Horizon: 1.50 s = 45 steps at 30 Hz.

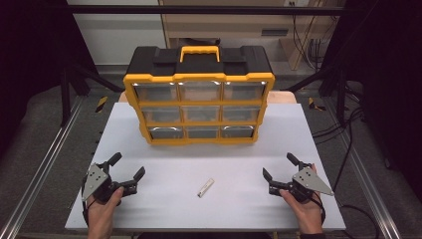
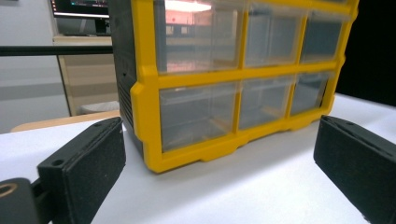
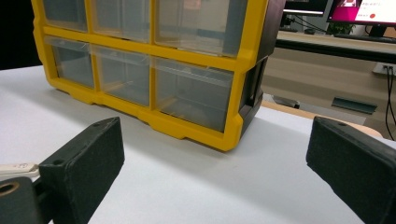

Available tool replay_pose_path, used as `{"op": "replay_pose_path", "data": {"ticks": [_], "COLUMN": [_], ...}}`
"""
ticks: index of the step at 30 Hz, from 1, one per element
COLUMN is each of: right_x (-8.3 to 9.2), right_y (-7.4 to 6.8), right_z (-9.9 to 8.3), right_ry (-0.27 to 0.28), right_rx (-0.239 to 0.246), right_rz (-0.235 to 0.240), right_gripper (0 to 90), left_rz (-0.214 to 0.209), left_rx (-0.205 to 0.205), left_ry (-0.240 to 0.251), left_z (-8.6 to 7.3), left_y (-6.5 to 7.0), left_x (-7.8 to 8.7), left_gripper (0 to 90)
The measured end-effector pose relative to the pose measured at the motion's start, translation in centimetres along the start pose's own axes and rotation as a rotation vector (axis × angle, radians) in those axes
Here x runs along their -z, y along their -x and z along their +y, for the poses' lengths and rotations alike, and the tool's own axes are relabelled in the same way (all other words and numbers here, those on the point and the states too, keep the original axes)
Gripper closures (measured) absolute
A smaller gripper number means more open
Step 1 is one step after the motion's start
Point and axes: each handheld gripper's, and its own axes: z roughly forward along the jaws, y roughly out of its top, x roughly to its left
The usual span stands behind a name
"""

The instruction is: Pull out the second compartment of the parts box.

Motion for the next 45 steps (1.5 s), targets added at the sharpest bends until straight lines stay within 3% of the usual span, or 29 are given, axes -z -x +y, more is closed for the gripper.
{"op": "replay_pose_path", "data": {"ticks": [2,6,10,15,16,17,18,19,20,22,30,39,40,44,45], "right_x": [-0.1,-0.1,-0.2,-0.2,-0.2,-0.2,-0.2,-0.2,-0.3,-0.3,-0.2,-0.1,-0.1,-0.2,-0.3], "right_y": [0.0,0.0,-0.1,-0.2,-0.3,-0.4,-0.4,-0.5,-0.5,-0.4,-0.4,-0.1,-0.2,-0.2,-0.4], "right_z": [0.0,0.0,-0.1,0.2,0.3,0.3,0.4,0.4,0.4,0.4,0.3,0.2,0.2,0.2,0.2], "right_ry": [-0.004,-0.014,-0.02,-0.01,-0.009,-0.01,-0.012,-0.015,-0.018,-0.021,-0.022,-0.028,-0.032,-0.033,-0.037], "right_rx": [-0.004,-0.009,-0.006,-0.004,0.0,0.002,0.004,0.004,0.001,-0.001,-0.016,-0.028,-0.023,-0.019,-0.013], "right_rz": [0.0,0.006,0.006,-0.001,-0.004,-0.003,-0.005,-0.007,-0.008,-0.01,-0.028,-0.033,-0.036,-0.035,-0.031], "right_gripper": [4.6,5.1,5.1,4.6,4.6,4.6,4.6,4.6,4.6,4.6,4.6,4.3,4.3,4.3,4.4], "left_rz": [-0.006,-0.019,-0.044,-0.036,-0.035,-0.035,-0.036,-0.036,-0.036,-0.051,-0.097,-0.104,-0.104,-0.101,-0.09], "left_rx": [-0.025,-0.025,-0.028,-0.06,-0.094,-0.094,-0.141,-0.141,-0.194,-0.225,-0.294,-0.35,-0.374,-0.393,-0.415], "left_ry": [-0.011,-0.016,-0.055,-0.067,-0.075,-0.075,-0.085,-0.085,-0.084,-0.111,-0.137,-0.135,-0.136,-0.141,-0.152], "left_z": [0.1,0.2,0.2,0.8,1.4,1.4,2.0,2.0,2.4,2.7,4.0,5.0,5.2,5.5,5.6], "left_y": [0.3,0.4,0.8,1.3,1.8,1.8,2.3,2.3,2.7,3.3,4.9,6.2,6.5,6.8,6.9], "left_x": [-0.1,-0.2,-0.7,-1.1,-1.4,-1.4,-1.8,-1.8,-2.3,-2.9,-5.3,-7.3,-7.6,-8.1,-8.4], "left_gripper": [2.4,2.3,2.2,2.3,2.3,2.4,2.4,2.5,2.5,2.5,2.6,2.8,2.8,2.7,2.7]}}
